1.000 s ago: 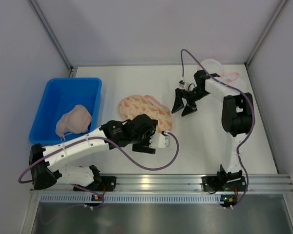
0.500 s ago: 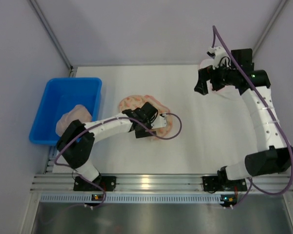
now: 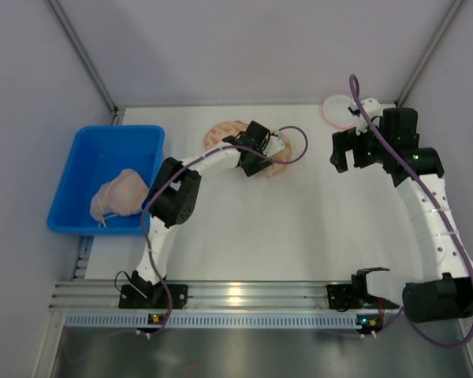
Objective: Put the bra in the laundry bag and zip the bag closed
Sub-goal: Move the laundry bag to the center of the board.
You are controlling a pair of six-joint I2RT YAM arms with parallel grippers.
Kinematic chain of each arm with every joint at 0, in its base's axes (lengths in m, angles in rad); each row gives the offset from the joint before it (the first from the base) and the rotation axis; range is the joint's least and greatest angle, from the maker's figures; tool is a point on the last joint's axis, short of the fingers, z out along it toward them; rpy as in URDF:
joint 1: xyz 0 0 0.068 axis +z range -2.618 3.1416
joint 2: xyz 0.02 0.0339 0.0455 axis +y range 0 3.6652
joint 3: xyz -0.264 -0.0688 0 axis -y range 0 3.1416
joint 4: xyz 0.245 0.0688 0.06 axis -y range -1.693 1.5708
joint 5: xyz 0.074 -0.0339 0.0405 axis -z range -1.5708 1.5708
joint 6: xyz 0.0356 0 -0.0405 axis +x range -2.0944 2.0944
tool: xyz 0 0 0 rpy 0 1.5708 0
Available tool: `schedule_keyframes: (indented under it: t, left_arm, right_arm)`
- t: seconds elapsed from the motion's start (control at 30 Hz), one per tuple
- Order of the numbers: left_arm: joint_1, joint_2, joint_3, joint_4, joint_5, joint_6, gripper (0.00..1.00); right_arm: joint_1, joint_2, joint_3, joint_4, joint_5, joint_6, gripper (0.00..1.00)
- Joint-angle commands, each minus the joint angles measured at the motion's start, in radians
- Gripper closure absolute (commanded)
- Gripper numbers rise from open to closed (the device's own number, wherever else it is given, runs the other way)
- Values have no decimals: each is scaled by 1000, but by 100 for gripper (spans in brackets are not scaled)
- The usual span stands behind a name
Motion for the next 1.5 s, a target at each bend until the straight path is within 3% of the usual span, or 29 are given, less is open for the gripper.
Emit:
schedule_keyframes:
  t: [0.0, 0.13, 0.27, 0.47, 0.63, 0.67, 0.8, 0.87, 1.1, 1.27, 1.37, 1.47]
  left_arm:
    - [78, 116, 175, -25, 57, -60, 25]
    - [125, 281, 419, -23, 60, -162, 24]
    - [152, 377, 569, 7, 40, -268, 20]
    - [161, 367, 604, 32, 38, -235, 10]
    - [156, 48, 316, 32, 130, -162, 4]
    - [152, -2, 268, 27, 133, -151, 4]
    - [142, -287, 90, 1, 196, -164, 3]
    - [142, -358, -8, 1, 203, -184, 3]
    - [142, -543, -196, 0, 253, -255, 3]
    - [142, -578, -266, -11, 244, -279, 3]
    - [144, -593, -289, -10, 239, -290, 3]
    - [144, -606, -289, -20, 238, -313, 2]
  right_arm:
    - [-35, 67, -17, 5, -32, 6, 1]
    - [-81, 145, -37, 13, -70, 38, 1]
    - [-142, 234, -10, 51, -80, 76, 1]
    - [-168, 340, 0, 164, -92, 172, 1]
    - [-168, 480, 75, 266, 67, 249, 3]
    - [-170, 501, 107, 279, 89, 264, 10]
    - [-175, 595, 170, 364, 186, 342, 21]
    - [-175, 674, 225, 393, 206, 371, 29]
    - [-176, 966, 489, 349, 396, 374, 27]
    - [-187, 1064, 560, 317, 355, 307, 35]
    - [-187, 1084, 556, 235, 263, 262, 39]
    - [-187, 1066, 500, 140, 70, 225, 42]
